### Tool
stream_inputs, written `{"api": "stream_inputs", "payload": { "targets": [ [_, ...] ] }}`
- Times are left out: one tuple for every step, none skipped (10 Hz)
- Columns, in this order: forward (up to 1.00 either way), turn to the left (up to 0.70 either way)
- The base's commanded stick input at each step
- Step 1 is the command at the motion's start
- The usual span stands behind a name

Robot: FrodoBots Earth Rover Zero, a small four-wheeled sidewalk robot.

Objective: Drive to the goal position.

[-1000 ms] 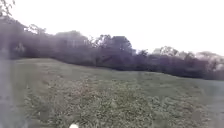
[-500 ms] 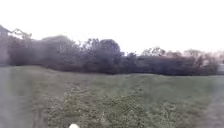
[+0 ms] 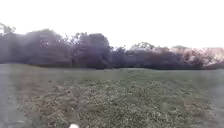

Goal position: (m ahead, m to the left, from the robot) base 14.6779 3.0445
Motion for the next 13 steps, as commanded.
{"api": "stream_inputs", "payload": {
  "targets": [
    [0.85,0.0],
    [0.85,0.0],
    [0.85,0.0],
    [0.85,0.0],
    [0.85,0.0],
    [0.85,0.0],
    [0.85,0.0],
    [0.85,0.0],
    [0.85,0.0],
    [0.85,0.0],
    [0.85,0.0],
    [0.85,0.0],
    [0.85,0.0]
  ]
}}
